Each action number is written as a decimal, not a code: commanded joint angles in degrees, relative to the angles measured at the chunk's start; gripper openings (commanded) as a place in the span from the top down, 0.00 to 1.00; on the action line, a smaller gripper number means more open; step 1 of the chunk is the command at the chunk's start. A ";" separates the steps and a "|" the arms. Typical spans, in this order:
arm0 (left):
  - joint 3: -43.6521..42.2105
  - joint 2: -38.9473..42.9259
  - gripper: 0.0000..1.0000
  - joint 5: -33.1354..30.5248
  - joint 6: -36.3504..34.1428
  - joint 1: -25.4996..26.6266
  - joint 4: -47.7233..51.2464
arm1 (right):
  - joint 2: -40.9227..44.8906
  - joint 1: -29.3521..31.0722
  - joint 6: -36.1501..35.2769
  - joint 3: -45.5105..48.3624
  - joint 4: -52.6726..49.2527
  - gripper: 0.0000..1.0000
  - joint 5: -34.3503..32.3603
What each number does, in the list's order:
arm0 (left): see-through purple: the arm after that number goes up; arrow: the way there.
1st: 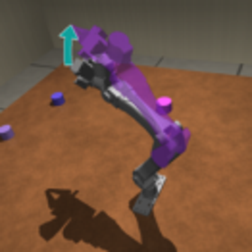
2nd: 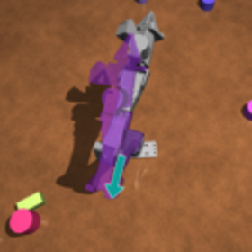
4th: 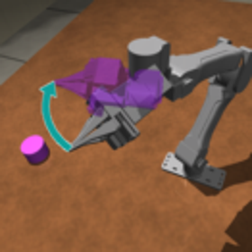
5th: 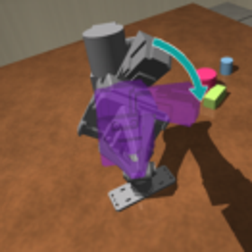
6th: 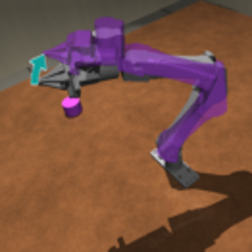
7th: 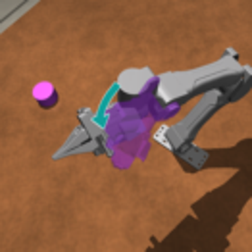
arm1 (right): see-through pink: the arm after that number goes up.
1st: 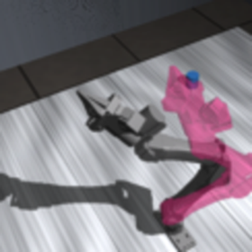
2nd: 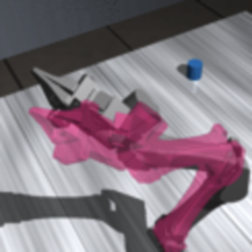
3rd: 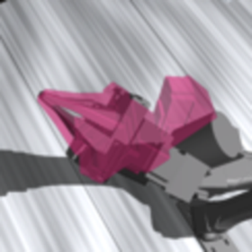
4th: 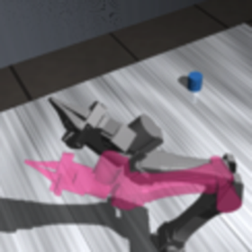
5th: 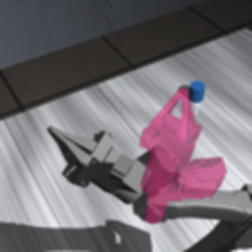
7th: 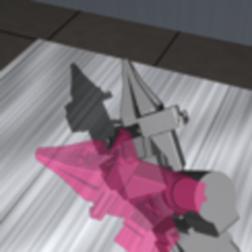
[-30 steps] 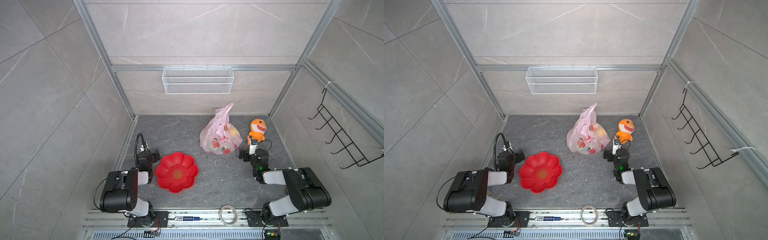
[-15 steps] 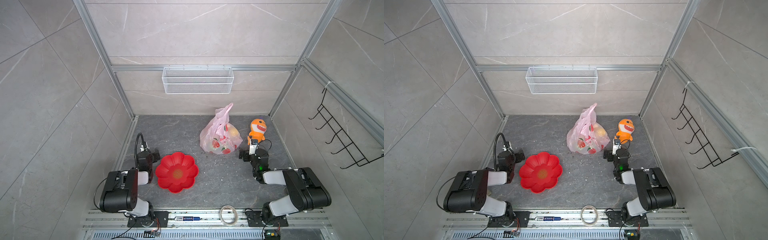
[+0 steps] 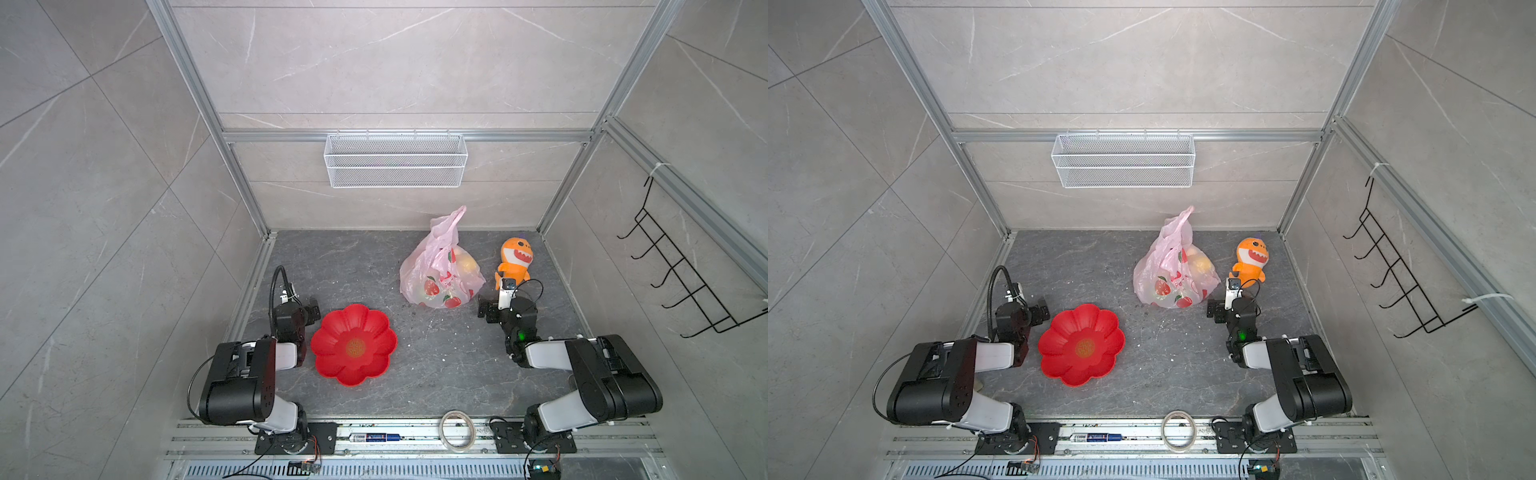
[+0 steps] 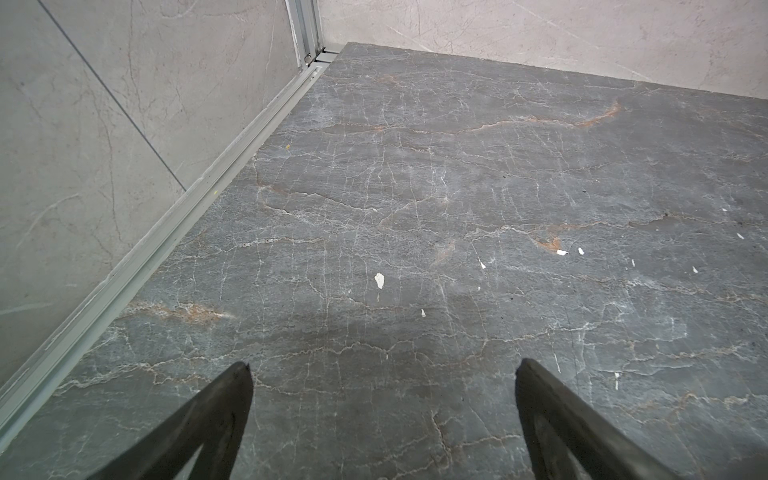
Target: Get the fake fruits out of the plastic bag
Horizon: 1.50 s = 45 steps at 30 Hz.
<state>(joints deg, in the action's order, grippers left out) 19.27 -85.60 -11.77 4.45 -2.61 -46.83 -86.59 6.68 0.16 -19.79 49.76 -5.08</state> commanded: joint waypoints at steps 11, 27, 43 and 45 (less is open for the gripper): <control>1.02 1.75 0.00 1.71 -1.68 -0.04 -1.14 | -0.25 -0.27 -0.73 -0.84 0.57 0.01 0.26; 21.20 17.45 0.00 -6.16 21.82 -0.15 49.20 | 19.66 -0.26 24.42 -20.44 -58.62 0.01 -20.38; 24.52 29.69 0.00 1.20 27.45 2.16 71.35 | 30.08 29.33 36.27 -29.90 -88.99 0.05 -14.20; 24.79 30.02 0.00 0.75 27.62 2.88 72.52 | 26.74 35.14 39.52 -31.85 -90.46 0.12 -16.84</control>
<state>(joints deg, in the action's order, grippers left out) 41.76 -56.80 -11.62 30.65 -0.56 21.17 -56.71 36.45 33.17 -49.10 -35.03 -18.20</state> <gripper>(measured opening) 0.999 0.893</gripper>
